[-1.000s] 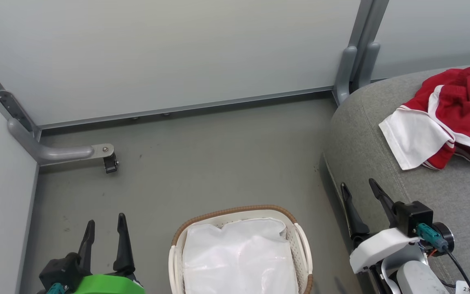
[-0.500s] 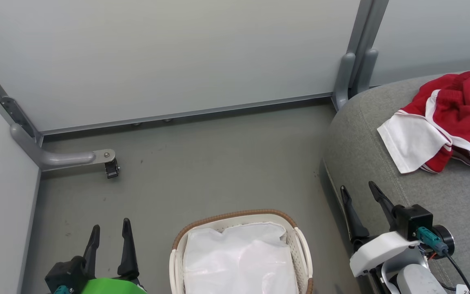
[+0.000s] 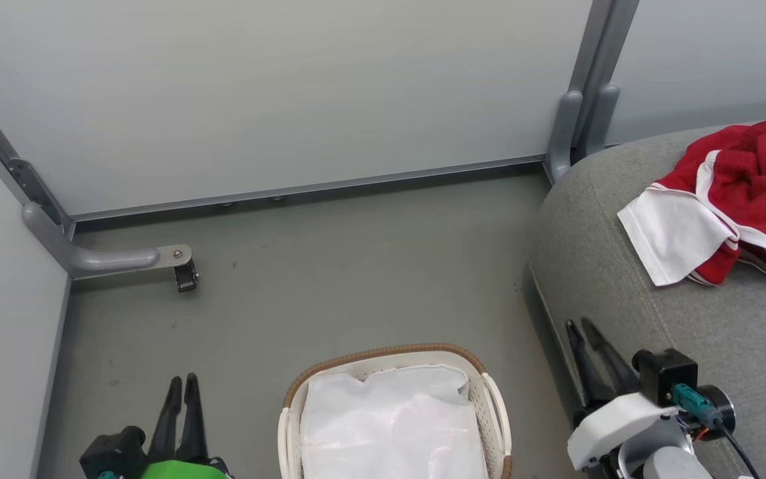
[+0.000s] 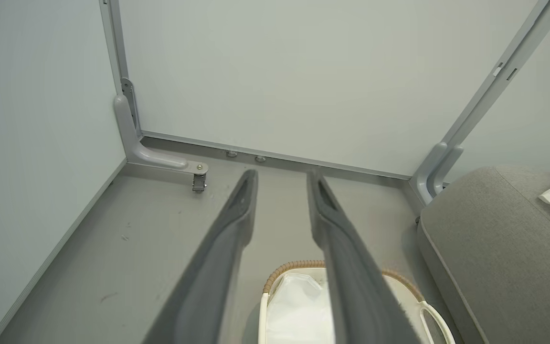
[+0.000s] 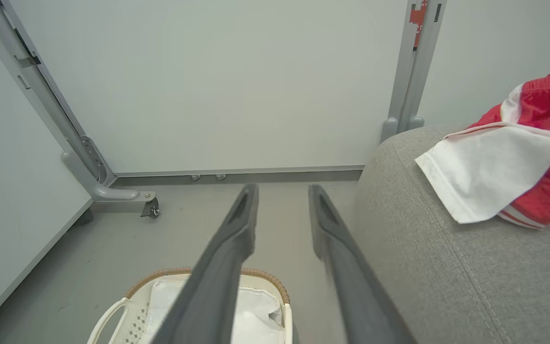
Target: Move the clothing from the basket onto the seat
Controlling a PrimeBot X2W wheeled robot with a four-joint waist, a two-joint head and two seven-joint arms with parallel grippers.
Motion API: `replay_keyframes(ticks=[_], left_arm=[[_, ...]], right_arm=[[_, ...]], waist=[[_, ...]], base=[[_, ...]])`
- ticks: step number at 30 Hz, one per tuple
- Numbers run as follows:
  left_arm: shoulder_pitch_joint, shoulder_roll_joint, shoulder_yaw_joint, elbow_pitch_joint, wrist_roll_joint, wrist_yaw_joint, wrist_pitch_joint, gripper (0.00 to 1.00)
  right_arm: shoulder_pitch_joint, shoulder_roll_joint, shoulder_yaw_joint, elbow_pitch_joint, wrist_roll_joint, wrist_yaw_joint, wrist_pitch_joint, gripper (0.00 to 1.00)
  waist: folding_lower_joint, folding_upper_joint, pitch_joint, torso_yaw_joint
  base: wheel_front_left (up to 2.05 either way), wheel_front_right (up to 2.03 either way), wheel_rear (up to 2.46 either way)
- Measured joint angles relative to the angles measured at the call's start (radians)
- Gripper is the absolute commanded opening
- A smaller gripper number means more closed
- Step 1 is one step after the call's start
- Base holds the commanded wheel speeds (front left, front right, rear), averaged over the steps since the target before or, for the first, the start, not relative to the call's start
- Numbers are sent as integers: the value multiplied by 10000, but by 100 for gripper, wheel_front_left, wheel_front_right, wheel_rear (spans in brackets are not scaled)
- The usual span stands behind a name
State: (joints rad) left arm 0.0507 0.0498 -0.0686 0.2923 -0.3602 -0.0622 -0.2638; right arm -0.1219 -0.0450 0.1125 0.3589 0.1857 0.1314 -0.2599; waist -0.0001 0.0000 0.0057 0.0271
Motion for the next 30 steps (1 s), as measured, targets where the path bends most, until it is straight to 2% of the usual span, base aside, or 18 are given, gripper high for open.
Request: replay_keyframes(ticks=[3, 30], left_arm=[[7, -10, 6, 211, -96, 0, 52, 0], [-267, -19, 585, 42, -4134, -184, 1264, 0]], right_arm=[[203, 17, -4, 198, 94, 0, 50, 0], [241, 10, -702, -190, 4750, 0, 1235, 0]], waist=[[0, 0, -1, -2], [0, 0, -6, -61]], base=[[0, 0, 0], [0, 0, 0]])
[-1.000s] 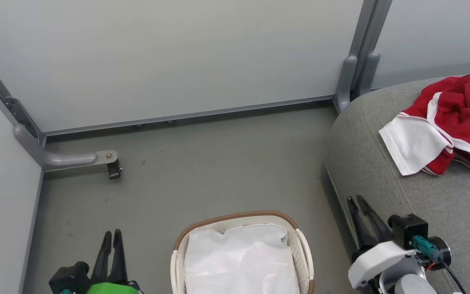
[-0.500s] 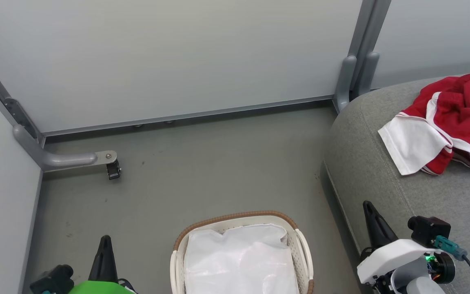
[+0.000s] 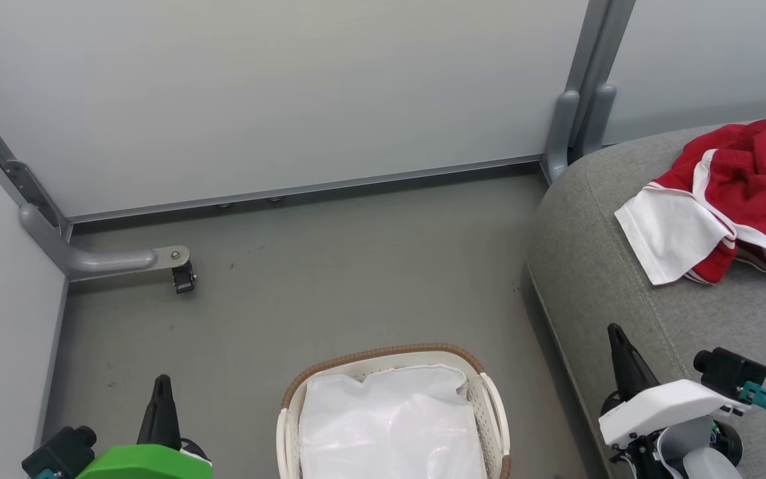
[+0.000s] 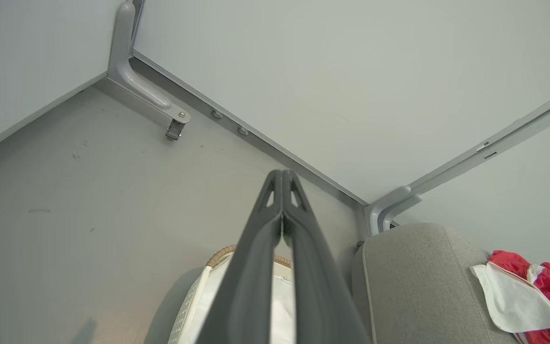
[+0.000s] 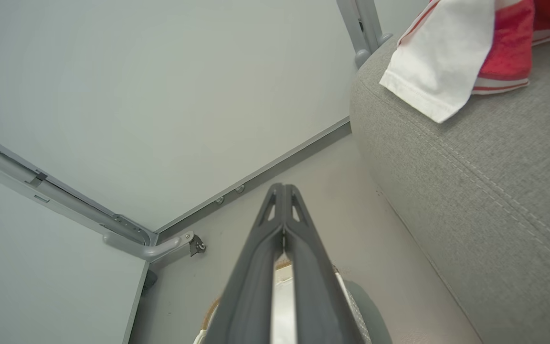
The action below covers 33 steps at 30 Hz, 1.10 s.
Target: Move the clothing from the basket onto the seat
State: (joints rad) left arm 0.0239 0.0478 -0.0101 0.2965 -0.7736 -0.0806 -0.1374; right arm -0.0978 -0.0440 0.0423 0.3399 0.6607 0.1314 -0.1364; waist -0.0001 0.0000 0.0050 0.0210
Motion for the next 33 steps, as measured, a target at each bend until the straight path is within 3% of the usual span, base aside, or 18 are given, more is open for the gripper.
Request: replay_keyframes(ticks=[33], left_arm=[[-576, 0, 539, -228, -3747, -224, 1124, 0]], right_arm=[[-5, -19, -683, -418, 4270, -2, 1108, 0]], waist=[[0, 0, -7, -73]], base=[[0, 0, 0]])
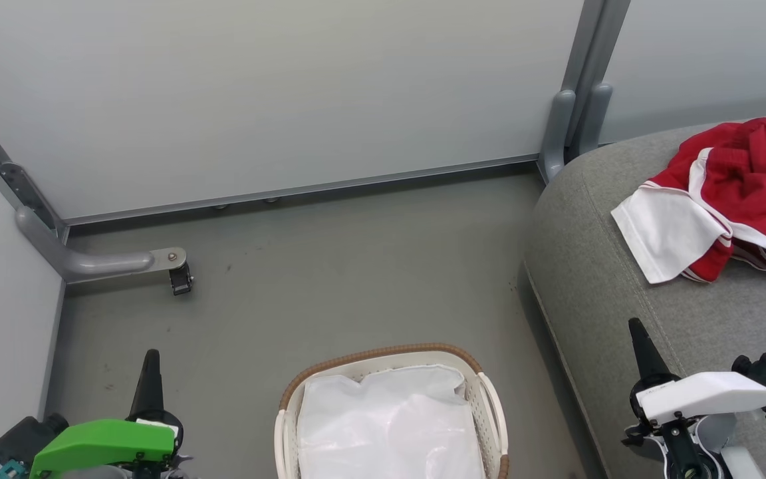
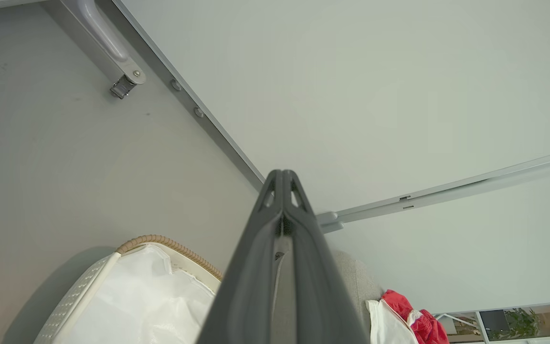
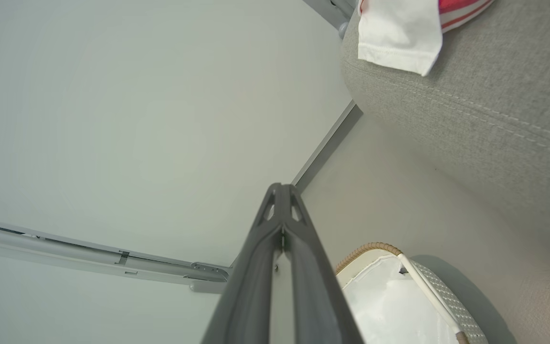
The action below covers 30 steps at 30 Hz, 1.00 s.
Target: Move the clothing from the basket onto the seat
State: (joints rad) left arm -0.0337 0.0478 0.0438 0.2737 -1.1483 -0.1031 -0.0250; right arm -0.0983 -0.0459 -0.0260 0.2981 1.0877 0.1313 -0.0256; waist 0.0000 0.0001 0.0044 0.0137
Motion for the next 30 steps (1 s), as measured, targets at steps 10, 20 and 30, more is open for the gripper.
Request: replay_keyframes(ticks=[10, 20, 30], left_arm=[[-114, 0, 150, -52, -920, -31, 270, 0], [-242, 0, 265, -100, -1787, -107, 556, 0], [-378, 0, 385, -142, -2514, -127, 767, 0]], right_arm=[[-3, -6, -173, -96, 1007, 0, 270, 0], [-14, -10, -334, -196, 2025, 0, 531, 0], [-31, -13, -479, -286, 2857, 0, 759, 0]], waist=[[0, 0, -2, -21], [0, 0, -4, -45], [0, 0, -6, -66]], base=[[0, 0, 0], [0, 0, 0], [0, 0, 0]])
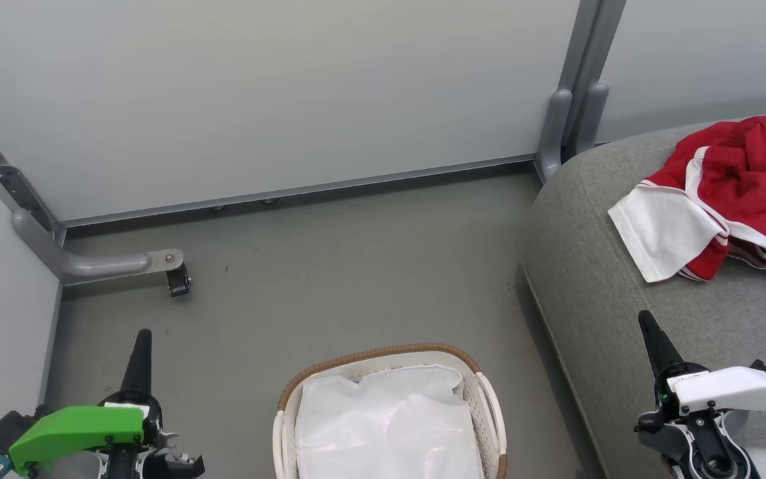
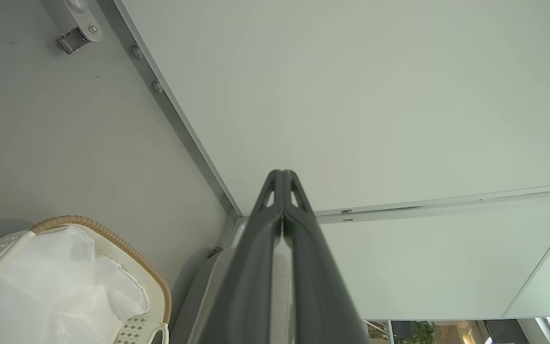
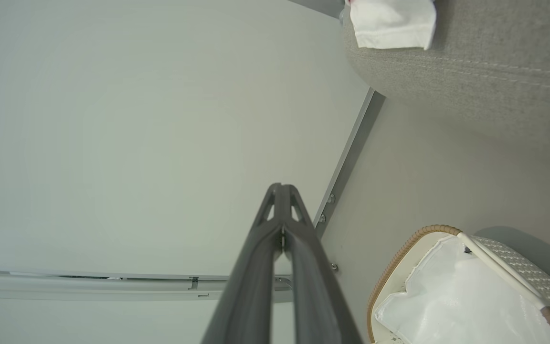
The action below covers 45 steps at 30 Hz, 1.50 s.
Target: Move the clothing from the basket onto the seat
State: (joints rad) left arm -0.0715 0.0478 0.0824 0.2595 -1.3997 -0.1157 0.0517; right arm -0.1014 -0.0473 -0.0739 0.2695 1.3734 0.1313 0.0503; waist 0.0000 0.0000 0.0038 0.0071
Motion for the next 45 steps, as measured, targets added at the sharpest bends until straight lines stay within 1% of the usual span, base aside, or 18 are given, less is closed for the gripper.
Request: replay_keyframes(ticks=[32, 45], left_arm=[[-296, 2, 307, -123, -2094, -121, 616, 0], [-317, 2, 313, -132, -2119, -130, 617, 0]], right_arm=[[-23, -13, -387, -230, 2343, -6, 639, 0], [-26, -13, -397, -240, 2380, -6, 640, 0]], waist=[[0, 0, -6, -70], [0, 0, -7, -71]], base=[[0, 0, 0], [0, 0, 0]])
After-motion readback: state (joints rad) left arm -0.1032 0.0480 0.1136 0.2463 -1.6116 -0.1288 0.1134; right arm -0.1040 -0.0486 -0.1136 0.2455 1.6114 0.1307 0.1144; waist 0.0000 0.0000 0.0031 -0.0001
